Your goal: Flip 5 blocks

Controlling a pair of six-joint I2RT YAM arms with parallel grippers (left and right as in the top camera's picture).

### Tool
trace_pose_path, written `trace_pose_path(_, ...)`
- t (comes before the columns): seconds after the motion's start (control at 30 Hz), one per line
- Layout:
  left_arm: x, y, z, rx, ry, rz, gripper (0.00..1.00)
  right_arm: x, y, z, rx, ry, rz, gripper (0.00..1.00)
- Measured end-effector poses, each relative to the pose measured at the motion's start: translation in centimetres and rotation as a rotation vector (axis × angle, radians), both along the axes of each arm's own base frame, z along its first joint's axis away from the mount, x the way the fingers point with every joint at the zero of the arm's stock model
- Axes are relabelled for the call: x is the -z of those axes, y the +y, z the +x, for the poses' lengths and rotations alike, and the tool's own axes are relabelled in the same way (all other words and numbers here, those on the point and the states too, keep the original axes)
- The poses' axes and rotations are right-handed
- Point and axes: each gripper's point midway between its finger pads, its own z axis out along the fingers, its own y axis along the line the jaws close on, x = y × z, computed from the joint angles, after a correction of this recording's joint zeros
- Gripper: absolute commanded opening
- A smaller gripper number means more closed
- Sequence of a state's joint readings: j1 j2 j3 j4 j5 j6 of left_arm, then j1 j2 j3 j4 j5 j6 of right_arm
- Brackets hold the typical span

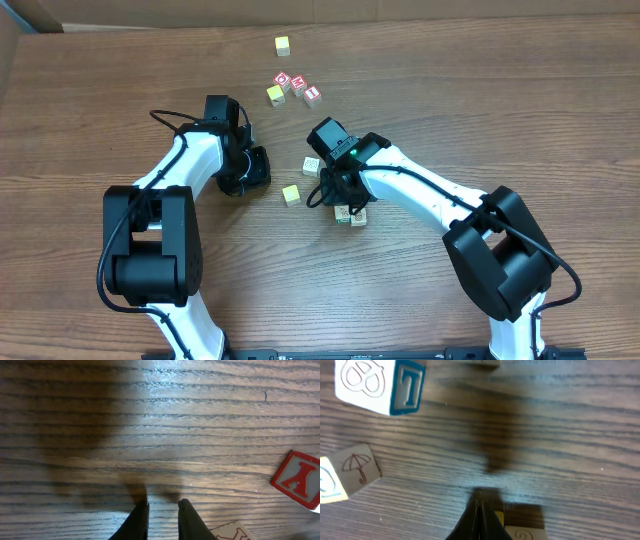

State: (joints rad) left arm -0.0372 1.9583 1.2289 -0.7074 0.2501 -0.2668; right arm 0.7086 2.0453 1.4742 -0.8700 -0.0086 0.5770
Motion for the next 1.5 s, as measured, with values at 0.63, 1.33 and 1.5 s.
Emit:
trace_pose_path(0.63,0.0,0.0,0.0,0.001,0.000,-0.002,0.16,0.1,-0.2,-1.1,-0.009,0.050,-0.006,0.04)
trace_pose_path(1.33,0.0,-0.1,0.0,0.001,-0.001,-0.004,0.17,-0.3,0.9,-0.6,-0.050,0.026,0.036,0.04)
trace_pose_path(1.5,0.0,-0.1,0.0,0.001,-0.002,-0.007,0.18,-0.7,2.5,-1.0,-0.078,0.028,0.085,0.04)
